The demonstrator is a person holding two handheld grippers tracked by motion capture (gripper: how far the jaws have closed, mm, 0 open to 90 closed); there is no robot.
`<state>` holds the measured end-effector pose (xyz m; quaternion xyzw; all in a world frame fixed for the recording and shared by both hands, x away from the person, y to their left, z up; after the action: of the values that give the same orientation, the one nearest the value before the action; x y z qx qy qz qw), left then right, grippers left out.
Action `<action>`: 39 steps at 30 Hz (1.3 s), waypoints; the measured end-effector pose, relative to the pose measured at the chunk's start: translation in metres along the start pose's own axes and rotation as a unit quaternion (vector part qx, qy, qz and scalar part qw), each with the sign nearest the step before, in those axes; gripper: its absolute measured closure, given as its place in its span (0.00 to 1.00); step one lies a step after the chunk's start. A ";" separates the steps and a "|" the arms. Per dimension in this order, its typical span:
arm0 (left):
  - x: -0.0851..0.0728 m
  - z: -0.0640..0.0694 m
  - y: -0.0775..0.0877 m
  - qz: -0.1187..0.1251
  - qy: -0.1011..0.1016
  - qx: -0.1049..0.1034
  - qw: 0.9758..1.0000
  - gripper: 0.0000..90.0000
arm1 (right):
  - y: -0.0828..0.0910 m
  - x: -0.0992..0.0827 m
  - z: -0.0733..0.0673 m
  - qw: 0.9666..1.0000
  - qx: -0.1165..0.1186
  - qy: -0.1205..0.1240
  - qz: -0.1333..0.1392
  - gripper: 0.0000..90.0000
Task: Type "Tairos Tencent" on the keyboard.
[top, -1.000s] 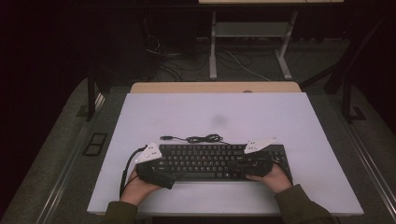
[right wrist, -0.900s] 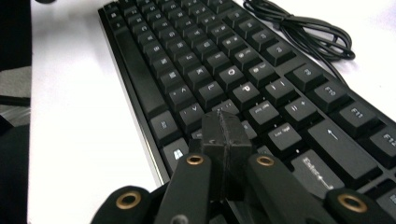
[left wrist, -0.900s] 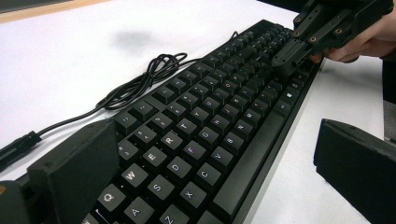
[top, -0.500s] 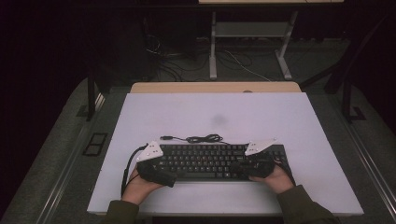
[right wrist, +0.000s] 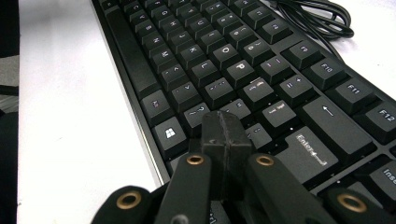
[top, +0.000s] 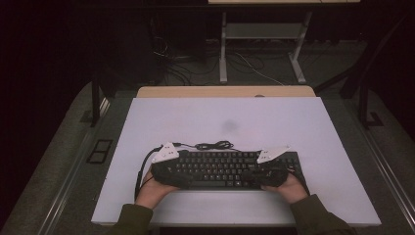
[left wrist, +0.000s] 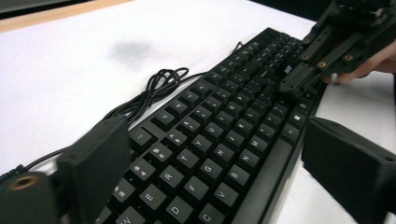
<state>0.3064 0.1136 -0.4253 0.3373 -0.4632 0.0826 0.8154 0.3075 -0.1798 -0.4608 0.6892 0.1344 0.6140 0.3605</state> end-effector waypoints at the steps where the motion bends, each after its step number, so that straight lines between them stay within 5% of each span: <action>1: 0.001 -0.001 -0.001 0.000 0.001 -0.001 1.000 0.12 | 0.000 0.000 0.000 1.000 0.000 0.001 0.000 0.99; 12: 0.013 -0.007 -0.013 0.000 0.010 -0.007 1.000 0.26 | 0.000 -0.001 0.001 1.000 0.002 0.000 0.003 0.99; 18: 0.011 -0.006 -0.020 -0.006 0.004 0.007 1.000 0.34 | 0.000 -0.001 0.001 1.000 0.003 0.001 0.003 0.99; 39: 0.002 -0.009 -0.036 -0.067 0.013 0.033 0.997 0.98 | 0.000 0.000 0.000 1.000 0.002 0.002 0.002 0.99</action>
<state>0.3296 0.0916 -0.4436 0.3932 -0.4258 0.0475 0.8135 0.3073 -0.1800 -0.4611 0.6887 0.1350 0.6159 0.3580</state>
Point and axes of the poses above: each handheld gripper's, and its own axes: y roughly backward along the jaws, x roughly out of its top, z roughly to its right, the point moved 3 cm from there along -y, roughly forward along the jaws, and after that the axes turned 15 degrees about y, right-handed, at the moved point
